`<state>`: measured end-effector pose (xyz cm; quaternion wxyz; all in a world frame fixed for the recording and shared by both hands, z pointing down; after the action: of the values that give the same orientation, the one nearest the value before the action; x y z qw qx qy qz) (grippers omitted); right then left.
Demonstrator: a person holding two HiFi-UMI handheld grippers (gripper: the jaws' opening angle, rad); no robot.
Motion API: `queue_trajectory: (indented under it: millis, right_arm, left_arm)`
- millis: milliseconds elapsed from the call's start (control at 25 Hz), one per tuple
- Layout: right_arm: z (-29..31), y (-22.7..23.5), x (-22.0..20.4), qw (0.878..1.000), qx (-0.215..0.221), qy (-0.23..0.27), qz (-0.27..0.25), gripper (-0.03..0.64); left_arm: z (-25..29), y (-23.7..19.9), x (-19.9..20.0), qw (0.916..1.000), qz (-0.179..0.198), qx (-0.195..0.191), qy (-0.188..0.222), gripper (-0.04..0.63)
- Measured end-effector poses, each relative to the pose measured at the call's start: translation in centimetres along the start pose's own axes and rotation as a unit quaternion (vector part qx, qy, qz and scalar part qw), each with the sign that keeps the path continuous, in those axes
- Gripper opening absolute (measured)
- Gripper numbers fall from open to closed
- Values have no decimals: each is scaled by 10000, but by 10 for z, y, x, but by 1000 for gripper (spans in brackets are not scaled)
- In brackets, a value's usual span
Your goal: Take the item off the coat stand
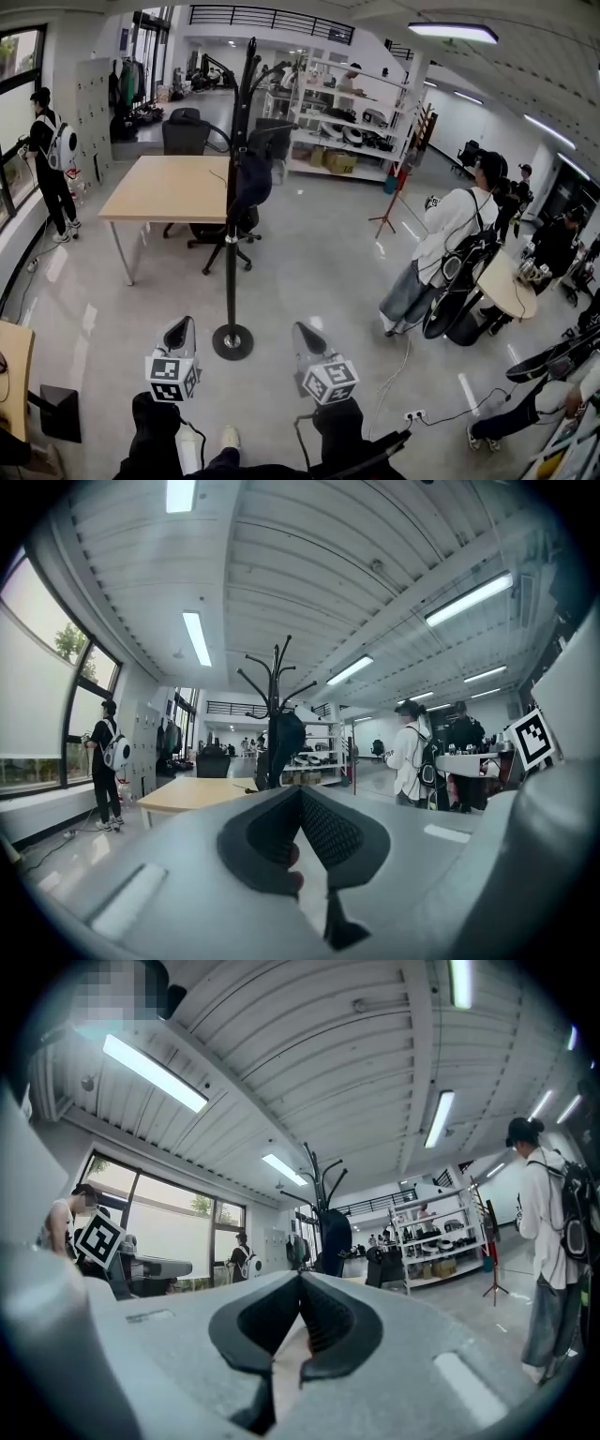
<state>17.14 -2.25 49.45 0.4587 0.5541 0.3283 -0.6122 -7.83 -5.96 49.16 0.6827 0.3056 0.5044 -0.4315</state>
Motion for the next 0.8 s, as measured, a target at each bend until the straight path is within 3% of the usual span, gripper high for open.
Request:
queue_trajectory:
  millis: [800]
  right_arm:
    - [134, 5, 33, 9997, -242, -9, -71, 2]
  left_arm:
    - [100, -95, 42, 9996, 25, -274, 56, 2]
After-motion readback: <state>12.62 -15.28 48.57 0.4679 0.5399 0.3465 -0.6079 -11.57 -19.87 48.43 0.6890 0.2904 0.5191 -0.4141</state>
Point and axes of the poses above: the fingertips, and each gripper's own axes: z forward along the fingers, y to its right, x out of its top, the point moved 1 cm from there along -z, backward along the fingers, and after that the axes turned 15 degrees about -y, right-handed, at the moved point
